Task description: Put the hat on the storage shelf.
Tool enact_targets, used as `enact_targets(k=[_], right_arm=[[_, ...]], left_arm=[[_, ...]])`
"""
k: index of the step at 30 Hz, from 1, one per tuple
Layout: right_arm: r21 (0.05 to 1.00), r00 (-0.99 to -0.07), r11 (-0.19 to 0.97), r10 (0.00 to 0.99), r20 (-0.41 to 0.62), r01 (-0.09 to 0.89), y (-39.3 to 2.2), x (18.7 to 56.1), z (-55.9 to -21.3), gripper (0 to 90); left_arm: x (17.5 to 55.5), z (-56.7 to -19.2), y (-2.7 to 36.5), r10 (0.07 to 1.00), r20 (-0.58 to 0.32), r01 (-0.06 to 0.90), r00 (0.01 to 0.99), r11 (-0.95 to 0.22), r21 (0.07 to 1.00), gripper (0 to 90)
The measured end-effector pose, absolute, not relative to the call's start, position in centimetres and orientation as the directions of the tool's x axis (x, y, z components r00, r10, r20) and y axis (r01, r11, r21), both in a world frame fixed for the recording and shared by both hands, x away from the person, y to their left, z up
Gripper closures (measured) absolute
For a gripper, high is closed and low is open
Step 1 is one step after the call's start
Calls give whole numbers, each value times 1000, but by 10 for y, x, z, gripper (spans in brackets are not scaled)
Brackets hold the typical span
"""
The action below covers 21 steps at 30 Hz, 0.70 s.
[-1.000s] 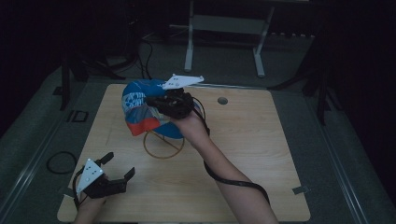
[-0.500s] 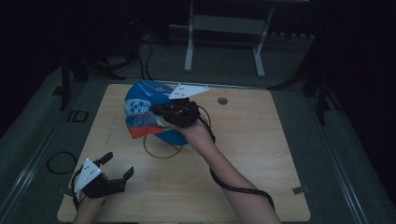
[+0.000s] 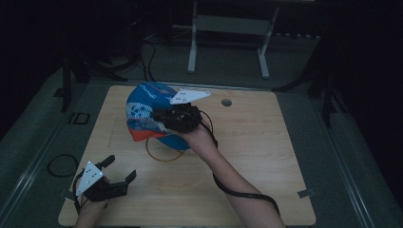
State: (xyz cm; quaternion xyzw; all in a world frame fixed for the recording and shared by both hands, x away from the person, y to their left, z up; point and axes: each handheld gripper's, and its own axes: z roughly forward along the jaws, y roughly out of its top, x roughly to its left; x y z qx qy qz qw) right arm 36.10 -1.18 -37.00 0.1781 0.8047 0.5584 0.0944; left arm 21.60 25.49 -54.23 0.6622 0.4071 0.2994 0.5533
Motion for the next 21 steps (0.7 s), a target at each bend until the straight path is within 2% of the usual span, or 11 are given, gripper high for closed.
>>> enact_targets(k=[21], right_arm=[[924, -927, 346, 374, 25, 164, -12, 356, -372, 730]], left_arm=[[217, -544, 255, 868, -65, 220, 493, -52, 974, 41]])
